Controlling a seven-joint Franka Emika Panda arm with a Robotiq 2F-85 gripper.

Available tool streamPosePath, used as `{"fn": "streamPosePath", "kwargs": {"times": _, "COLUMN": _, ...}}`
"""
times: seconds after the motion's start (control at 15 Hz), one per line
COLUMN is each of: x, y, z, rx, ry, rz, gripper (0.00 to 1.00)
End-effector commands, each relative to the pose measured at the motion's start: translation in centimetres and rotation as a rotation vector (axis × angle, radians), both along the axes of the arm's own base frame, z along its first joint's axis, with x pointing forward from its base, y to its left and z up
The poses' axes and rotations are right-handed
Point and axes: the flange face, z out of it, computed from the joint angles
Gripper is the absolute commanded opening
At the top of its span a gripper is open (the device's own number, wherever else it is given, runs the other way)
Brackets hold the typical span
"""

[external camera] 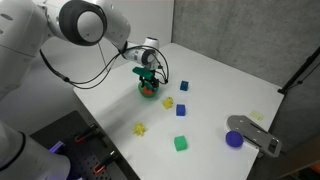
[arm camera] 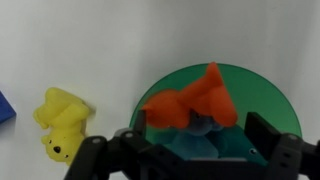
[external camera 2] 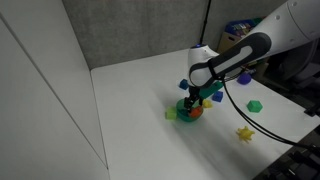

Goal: Remove the orange toy from the green bowl and put it on the table

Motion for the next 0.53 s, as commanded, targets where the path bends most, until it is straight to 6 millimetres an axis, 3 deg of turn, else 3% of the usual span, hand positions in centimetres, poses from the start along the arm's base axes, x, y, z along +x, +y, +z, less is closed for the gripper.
{"fn": "streamPosePath", "kwargs": {"times": 0.0, "x": 0.55, "y": 0.37, "z": -0.13, "rx": -0.039, "ry": -0.005, "rz": 0.006, "gripper": 0.73}}
{"fn": "streamPosePath", "kwargs": {"times": 0.13, "x": 0.55, "y": 0.47, "z": 0.08, "rx": -0.046, "ry": -0.005, "rz": 0.011, "gripper": 0.71}}
{"fn": "streamPosePath", "kwargs": {"times": 0.47, "x": 0.66, "y": 0.96, "z": 0.48, "rx": -0.050, "ry": -0.007, "rz": 0.012, "gripper": 0.29}}
